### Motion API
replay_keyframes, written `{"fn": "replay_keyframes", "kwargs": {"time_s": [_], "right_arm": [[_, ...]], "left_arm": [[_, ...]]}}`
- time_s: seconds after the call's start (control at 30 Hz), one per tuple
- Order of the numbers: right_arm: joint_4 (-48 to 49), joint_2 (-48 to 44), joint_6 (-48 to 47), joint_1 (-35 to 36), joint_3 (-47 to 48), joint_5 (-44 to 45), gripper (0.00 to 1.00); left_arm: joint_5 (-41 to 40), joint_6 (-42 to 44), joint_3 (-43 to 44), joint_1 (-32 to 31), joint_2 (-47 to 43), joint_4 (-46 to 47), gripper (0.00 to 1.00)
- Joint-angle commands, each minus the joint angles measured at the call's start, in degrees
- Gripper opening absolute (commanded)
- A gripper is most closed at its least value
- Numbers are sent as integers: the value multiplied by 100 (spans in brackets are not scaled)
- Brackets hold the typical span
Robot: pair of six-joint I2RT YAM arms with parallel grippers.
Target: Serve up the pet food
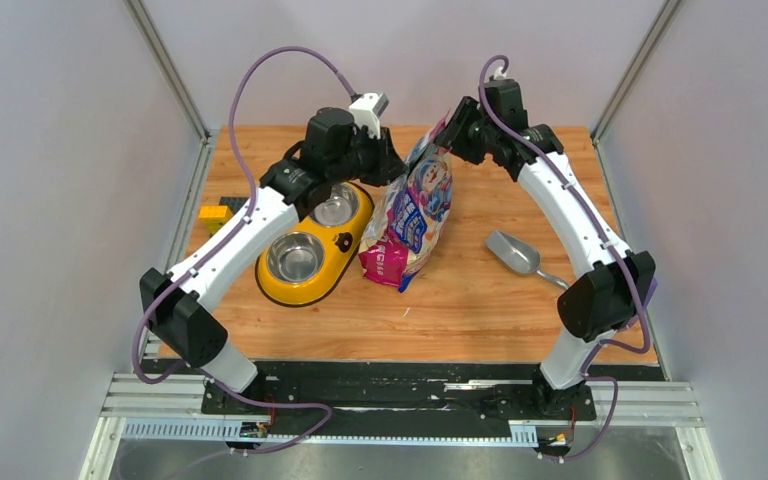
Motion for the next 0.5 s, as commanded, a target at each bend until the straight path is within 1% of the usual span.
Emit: {"fn": "replay_keyframes", "kwargs": {"time_s": [0.0,0.13,0.27,0.37,0.4,0.47], "right_arm": [[-10,-337,53,74,-291,-767,45],[-54,-395,103,167,-513,-1056,44],[-81,-406,191,255,-582,-1075,42],[-98,-382,224,308,-550,-1046,41],[-116,-349,234,319,-531,-1025,40],[-244,-269,239,333,-443,-919,37]], "left_arm": [[240,194,393,-1,220,-270,26],[370,361,698,6,606,-452,30],[505,533,980,6,914,-687,34],[303,650,1116,5,1027,-788,36],[249,673,1142,4,1045,-811,36],[121,742,1239,6,1087,-850,28]]}}
